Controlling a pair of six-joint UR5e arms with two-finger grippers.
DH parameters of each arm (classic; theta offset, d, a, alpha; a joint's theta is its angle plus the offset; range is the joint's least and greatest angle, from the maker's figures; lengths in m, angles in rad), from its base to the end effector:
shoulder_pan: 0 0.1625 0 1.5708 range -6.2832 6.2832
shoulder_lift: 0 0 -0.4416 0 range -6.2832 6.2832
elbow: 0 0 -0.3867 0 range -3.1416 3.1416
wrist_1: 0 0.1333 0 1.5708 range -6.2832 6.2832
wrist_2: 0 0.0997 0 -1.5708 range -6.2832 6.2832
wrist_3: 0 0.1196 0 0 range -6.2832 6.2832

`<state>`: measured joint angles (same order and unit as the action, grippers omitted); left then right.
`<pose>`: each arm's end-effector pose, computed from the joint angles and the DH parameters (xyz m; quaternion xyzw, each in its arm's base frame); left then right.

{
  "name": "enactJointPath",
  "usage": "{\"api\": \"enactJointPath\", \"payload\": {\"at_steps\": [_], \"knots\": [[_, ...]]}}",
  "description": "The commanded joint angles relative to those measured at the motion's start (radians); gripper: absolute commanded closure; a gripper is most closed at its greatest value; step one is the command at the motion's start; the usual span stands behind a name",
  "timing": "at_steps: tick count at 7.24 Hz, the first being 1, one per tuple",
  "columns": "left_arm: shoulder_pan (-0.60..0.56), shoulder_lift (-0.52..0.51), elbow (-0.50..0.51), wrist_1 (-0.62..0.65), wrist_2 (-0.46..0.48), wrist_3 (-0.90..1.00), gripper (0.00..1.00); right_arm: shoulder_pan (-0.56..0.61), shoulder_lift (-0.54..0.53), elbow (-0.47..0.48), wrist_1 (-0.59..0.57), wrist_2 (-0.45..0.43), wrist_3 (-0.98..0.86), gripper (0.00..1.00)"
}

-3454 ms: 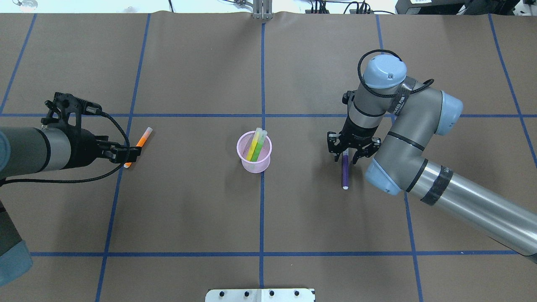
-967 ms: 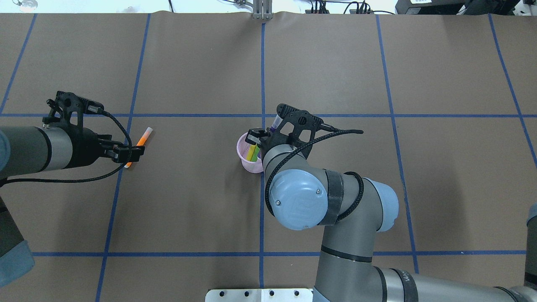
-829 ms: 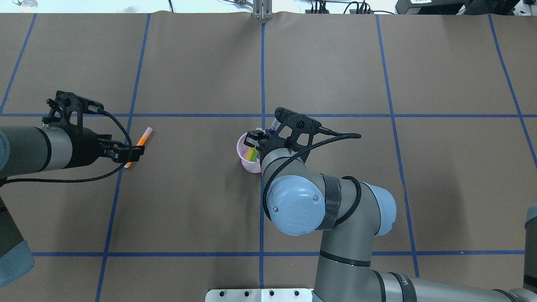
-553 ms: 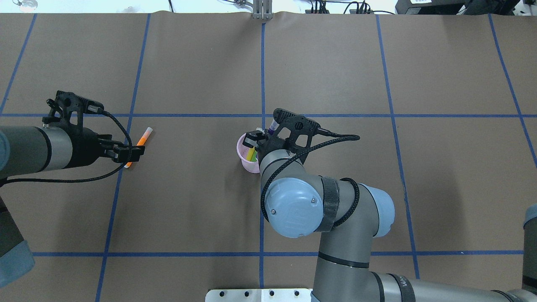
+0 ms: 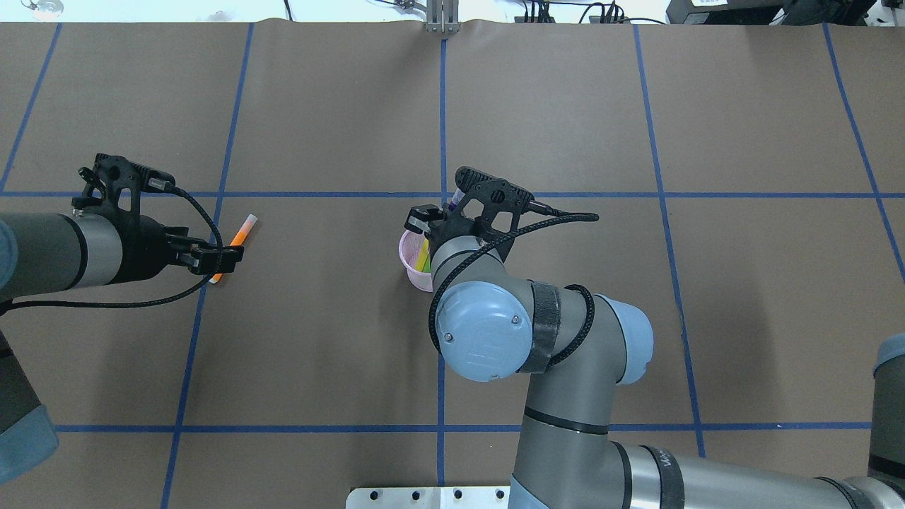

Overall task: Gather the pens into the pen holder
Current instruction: 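Release the purple marker into the pink cup with the right gripper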

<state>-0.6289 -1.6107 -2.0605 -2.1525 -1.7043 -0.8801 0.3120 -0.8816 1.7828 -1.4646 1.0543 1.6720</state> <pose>0.3367 -0.3901 0.3716 0.2778 0.4506 0.0614 0.8462 -0.5710 -0.3863 0.1714 0.2715 -0.4405 0.2943 0.8035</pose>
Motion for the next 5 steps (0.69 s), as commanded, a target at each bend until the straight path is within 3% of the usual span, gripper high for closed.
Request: {"api": "enactJointPath", "payload": {"at_steps": [1, 3, 4, 5], "knots": [[0.001, 0.0, 0.008, 0.0, 0.0, 0.001, 0.01, 0.001, 0.0, -0.003, 0.0, 0.001, -0.002, 0.01], [0.005, -0.038, 0.042, 0.07, -0.002, 0.015, 0.01, 0.009, -0.028, 0.071, -0.002, 0.036, -0.014, 0.0], [-0.014, -0.066, 0.043, 0.209, -0.068, 0.07, 0.01, 0.033, -0.081, 0.151, -0.006, 0.105, -0.018, 0.0], [-0.056, -0.128, 0.042, 0.375, -0.125, 0.242, 0.01, 0.097, -0.135, 0.212, -0.007, 0.242, -0.049, 0.0]]}}
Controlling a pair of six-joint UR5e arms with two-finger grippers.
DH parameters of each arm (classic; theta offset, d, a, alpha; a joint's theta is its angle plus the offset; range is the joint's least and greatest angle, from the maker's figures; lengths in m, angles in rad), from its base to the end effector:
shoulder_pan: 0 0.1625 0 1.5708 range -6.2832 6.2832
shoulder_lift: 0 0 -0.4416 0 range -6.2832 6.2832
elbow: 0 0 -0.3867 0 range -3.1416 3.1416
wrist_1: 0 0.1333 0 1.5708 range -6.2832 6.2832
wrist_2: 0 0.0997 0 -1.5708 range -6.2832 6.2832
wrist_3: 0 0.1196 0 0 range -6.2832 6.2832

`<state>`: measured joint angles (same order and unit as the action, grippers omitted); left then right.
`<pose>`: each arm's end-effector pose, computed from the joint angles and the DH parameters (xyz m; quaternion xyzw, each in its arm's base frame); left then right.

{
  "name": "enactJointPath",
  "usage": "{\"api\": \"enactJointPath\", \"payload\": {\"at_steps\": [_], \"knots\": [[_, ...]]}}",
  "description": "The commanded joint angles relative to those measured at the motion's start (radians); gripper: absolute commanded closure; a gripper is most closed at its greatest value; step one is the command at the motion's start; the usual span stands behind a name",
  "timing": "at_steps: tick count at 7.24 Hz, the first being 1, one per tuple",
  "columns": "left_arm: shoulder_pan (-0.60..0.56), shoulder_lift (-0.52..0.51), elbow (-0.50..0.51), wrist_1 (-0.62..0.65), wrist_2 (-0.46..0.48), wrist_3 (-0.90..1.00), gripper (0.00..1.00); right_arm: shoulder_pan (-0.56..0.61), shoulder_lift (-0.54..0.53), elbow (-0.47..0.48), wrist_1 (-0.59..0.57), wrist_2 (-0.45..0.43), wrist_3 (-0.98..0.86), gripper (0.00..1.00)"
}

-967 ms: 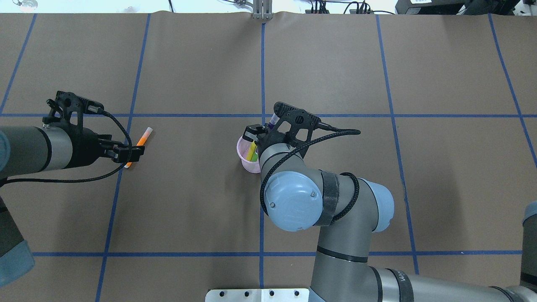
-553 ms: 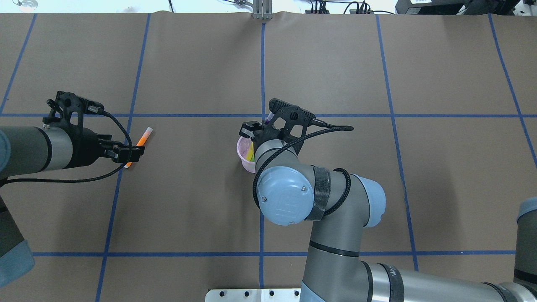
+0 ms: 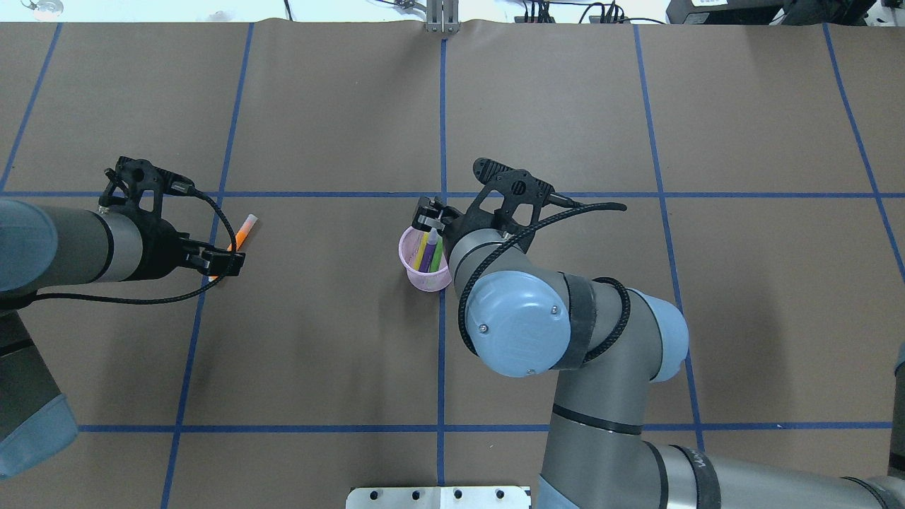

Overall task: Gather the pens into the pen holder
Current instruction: 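Withdraw the right gripper from the cup while the left lowers toward the orange marker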

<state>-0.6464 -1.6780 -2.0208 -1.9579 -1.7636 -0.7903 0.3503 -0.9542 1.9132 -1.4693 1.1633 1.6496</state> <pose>0.3558 -0.4067 0.3851 0.2314 0.3984 0.1031 0.8815 -0.5222 -0.3832 0.1729 0.2400 -0.4671 0.2799 0.8037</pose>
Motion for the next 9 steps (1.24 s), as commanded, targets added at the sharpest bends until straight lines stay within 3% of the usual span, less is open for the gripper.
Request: {"api": "enactJointPath", "payload": {"at_steps": [1, 2, 4, 5, 6, 7, 9], "knots": [[-0.054, -0.106, 0.007, 0.315, -0.107, 0.242, 0.01, 0.158, -0.114, 0.107, -0.002, 0.304, -0.059, 0.0], [-0.073, -0.135, 0.008, 0.414, -0.143, 0.36, 0.01, 0.264, -0.154, 0.102, 0.0, 0.478, -0.127, 0.0], [-0.101, -0.175, 0.121, 0.436, -0.281, 0.483, 0.01, 0.373, -0.237, 0.093, 0.0, 0.614, -0.288, 0.0], [-0.102, -0.221, 0.198, 0.436, -0.307, 0.485, 0.01, 0.418, -0.264, 0.077, 0.0, 0.686, -0.335, 0.0], [-0.105, -0.244, 0.248, 0.436, -0.357, 0.485, 0.01, 0.476, -0.267, 0.041, 0.001, 0.794, -0.365, 0.0], [-0.127, -0.267, 0.278, 0.435, -0.379, 0.487, 0.01, 0.508, -0.288, 0.03, 0.004, 0.838, -0.407, 0.0], [-0.145, -0.287, 0.315, 0.371, -0.378, 0.481, 0.0, 0.524, -0.293, 0.021, 0.003, 0.842, -0.43, 0.0]]}}
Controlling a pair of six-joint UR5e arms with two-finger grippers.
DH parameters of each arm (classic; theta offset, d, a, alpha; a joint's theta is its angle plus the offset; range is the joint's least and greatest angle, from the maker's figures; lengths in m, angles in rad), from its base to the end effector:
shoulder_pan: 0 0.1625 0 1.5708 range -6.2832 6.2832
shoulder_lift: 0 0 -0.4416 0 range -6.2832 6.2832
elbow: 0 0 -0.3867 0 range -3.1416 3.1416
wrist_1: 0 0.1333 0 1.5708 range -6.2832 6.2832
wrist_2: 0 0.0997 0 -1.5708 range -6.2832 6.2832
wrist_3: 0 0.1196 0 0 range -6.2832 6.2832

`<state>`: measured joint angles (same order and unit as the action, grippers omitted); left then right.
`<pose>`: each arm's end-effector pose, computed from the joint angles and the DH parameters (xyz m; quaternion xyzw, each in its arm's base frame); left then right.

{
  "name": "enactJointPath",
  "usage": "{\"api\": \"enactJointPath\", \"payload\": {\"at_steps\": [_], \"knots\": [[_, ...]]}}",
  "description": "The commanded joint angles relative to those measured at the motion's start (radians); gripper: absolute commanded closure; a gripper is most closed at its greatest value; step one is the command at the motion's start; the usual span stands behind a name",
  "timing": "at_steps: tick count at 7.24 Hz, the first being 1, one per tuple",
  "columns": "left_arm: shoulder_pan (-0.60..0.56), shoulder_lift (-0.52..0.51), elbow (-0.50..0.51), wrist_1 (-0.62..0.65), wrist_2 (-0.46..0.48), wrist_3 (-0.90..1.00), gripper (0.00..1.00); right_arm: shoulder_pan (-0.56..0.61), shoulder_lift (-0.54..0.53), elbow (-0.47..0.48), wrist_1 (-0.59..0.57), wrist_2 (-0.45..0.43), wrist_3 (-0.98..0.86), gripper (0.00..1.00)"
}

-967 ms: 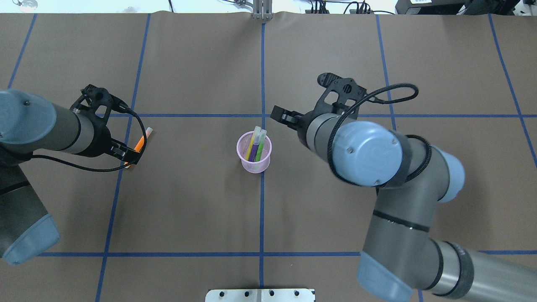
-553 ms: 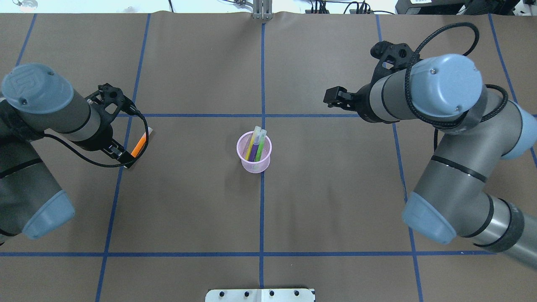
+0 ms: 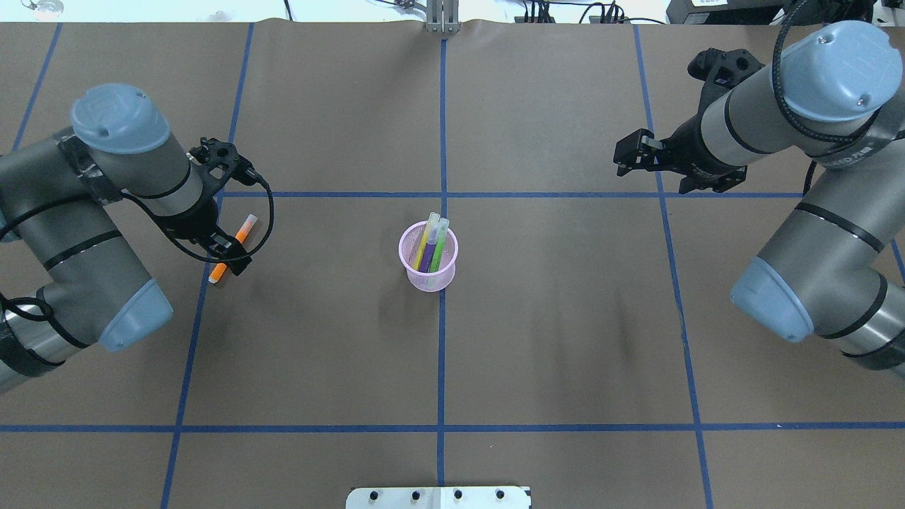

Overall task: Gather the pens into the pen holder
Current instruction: 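Withdraw the right gripper from the cup while the left lowers toward the orange marker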

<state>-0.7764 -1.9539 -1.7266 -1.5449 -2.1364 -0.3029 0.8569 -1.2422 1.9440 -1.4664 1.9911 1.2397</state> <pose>0.4034 -0.4932 0.4127 0.0671 0.3574 0.2946 0.8837 -0.3196 -0.4980 0.3345 0.0557 -0.4253 0.1548 0.8900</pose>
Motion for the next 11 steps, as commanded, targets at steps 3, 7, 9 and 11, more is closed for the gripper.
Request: {"api": "enactJointPath", "payload": {"at_steps": [3, 7, 9, 11], "knots": [[-0.011, -0.016, 0.05, -0.05, -0.014, -0.025, 0.02, 0.083, -0.02, -0.059, -0.002, 0.143, -0.096, 0.0], [-0.012, -0.097, 0.149, -0.052, -0.013, -0.013, 0.09, 0.108, -0.043, -0.085, 0.0, 0.175, -0.147, 0.0], [-0.012, -0.094, 0.15, -0.049, -0.013, -0.01, 0.09, 0.108, -0.043, -0.085, 0.0, 0.175, -0.147, 0.0], [-0.012, -0.094, 0.157, -0.049, -0.013, -0.01, 0.09, 0.108, -0.043, -0.088, 0.0, 0.175, -0.144, 0.0]]}}
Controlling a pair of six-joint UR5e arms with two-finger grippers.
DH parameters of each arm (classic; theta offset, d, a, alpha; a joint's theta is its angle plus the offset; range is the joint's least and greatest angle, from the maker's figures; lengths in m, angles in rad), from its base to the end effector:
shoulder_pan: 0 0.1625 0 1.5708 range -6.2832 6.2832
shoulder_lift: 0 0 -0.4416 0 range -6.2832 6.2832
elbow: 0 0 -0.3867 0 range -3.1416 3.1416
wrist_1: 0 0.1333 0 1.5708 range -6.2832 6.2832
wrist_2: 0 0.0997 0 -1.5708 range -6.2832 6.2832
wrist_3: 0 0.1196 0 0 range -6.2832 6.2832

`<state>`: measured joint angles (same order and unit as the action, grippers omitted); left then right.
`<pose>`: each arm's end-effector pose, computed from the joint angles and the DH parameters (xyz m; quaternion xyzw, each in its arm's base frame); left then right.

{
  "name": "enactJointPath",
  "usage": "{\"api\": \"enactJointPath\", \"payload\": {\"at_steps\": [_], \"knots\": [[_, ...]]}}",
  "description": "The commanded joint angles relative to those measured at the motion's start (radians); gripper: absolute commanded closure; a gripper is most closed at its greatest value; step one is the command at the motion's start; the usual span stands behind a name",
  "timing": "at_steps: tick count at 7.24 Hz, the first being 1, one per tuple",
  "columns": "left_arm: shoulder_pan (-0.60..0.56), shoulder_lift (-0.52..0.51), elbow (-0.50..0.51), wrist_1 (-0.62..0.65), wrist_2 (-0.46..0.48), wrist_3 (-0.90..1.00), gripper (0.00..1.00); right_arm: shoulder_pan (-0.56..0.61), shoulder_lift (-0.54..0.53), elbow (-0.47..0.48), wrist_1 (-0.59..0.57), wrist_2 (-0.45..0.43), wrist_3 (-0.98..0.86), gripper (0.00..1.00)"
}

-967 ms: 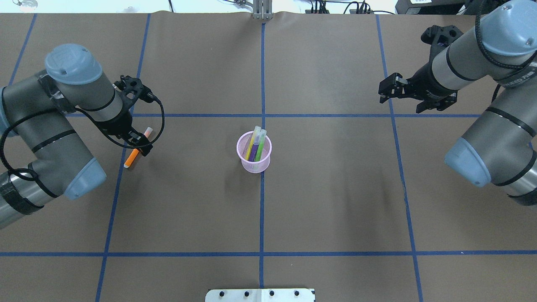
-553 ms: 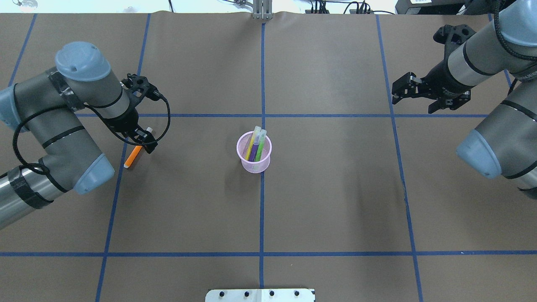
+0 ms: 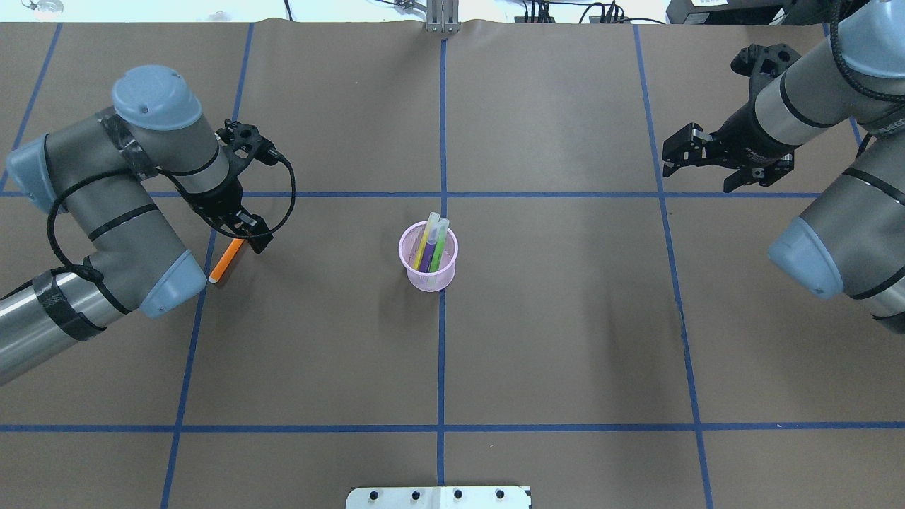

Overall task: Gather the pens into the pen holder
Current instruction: 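Close the left gripper on the orange marker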

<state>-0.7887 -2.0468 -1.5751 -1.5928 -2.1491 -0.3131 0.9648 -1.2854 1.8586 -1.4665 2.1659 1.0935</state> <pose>0.4317 -0.5309 0.4161 0.0596 0.3598 0.2846 0.8865 -0.2810 -0.5218 0.3912 0.0020 -0.4212 0.1231 0.8986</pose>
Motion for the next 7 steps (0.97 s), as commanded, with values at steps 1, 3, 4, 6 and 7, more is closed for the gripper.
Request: {"api": "enactJointPath", "payload": {"at_steps": [1, 3, 4, 6, 7], "knots": [[0.002, -0.004, 0.023, -0.003, 0.0, 0.0, 0.1, -0.001, 0.001, -0.002, 0.0, 0.0, 0.003, 0.0], [0.002, -0.006, 0.043, -0.004, 0.0, 0.0, 0.17, -0.003, 0.003, -0.006, 0.0, -0.001, 0.005, 0.0], [0.002, -0.006, 0.049, -0.004, 0.0, 0.0, 0.23, -0.003, 0.005, -0.006, 0.0, -0.001, 0.006, 0.0], [0.002, -0.007, 0.066, -0.004, 0.0, 0.0, 0.32, -0.003, 0.005, -0.007, 0.0, -0.001, 0.006, 0.0], [0.002, -0.009, 0.069, -0.004, 0.0, -0.001, 0.33, -0.003, 0.006, -0.007, 0.0, -0.001, 0.008, 0.0]]}}
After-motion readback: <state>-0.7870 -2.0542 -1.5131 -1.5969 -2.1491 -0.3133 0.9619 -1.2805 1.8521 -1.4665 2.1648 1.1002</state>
